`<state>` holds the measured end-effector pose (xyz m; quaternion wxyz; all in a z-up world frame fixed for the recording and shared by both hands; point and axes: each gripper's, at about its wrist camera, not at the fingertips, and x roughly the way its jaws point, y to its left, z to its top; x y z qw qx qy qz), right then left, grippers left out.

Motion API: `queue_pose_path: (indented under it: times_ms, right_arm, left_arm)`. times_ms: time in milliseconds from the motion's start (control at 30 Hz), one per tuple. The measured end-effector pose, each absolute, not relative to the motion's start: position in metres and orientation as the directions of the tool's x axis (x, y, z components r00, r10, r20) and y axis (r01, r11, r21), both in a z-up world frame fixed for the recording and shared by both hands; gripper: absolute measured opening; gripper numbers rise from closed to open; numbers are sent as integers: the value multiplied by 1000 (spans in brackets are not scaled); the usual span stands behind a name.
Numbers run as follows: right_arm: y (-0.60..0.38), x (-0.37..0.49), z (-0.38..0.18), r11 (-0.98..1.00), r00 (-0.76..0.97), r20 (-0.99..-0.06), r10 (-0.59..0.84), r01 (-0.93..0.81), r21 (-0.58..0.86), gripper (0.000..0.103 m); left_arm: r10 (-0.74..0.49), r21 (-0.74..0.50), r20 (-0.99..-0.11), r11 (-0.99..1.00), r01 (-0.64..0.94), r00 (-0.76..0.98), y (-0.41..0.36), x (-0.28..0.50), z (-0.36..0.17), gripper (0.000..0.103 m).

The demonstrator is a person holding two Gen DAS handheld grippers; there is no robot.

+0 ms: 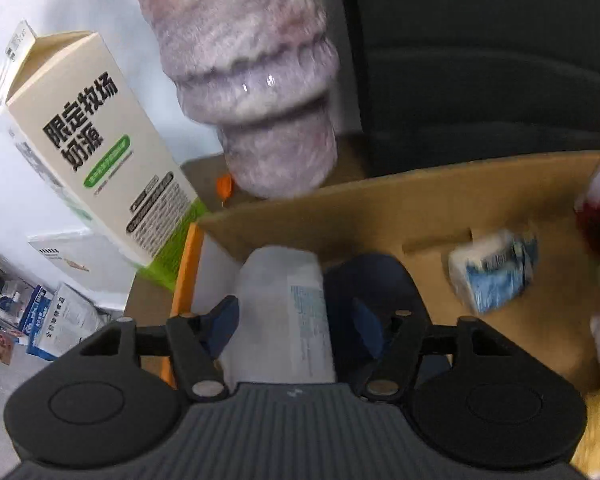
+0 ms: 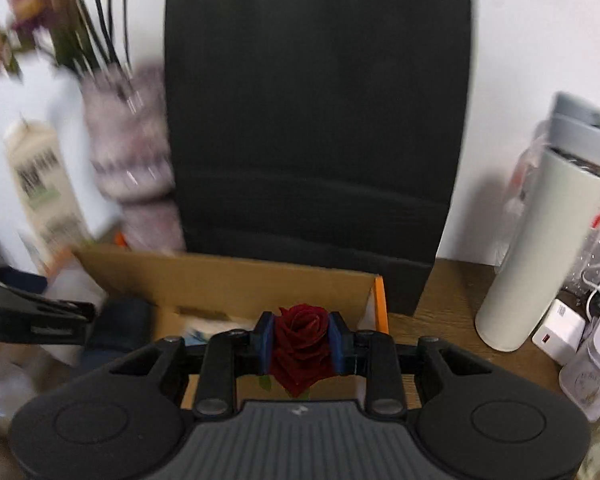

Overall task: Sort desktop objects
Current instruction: 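Lower the plastic box and flower into the cardboard box while both tools open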

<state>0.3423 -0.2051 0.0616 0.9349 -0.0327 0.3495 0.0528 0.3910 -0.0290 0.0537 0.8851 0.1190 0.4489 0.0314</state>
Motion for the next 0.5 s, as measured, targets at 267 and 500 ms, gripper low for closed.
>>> queue_pose_path:
  times_ms: [267,500]
  right_arm:
    - [-211,349,61,996,777,-626,69,-93,-6,58]
    - [-220,306,98,992,805,-582,116,-124,26,75]
  left_arm:
    - [78,174,-762,981,87,643,-23,370,91,90]
    - [78,149,-752,987,53,654,-14,339,117,98]
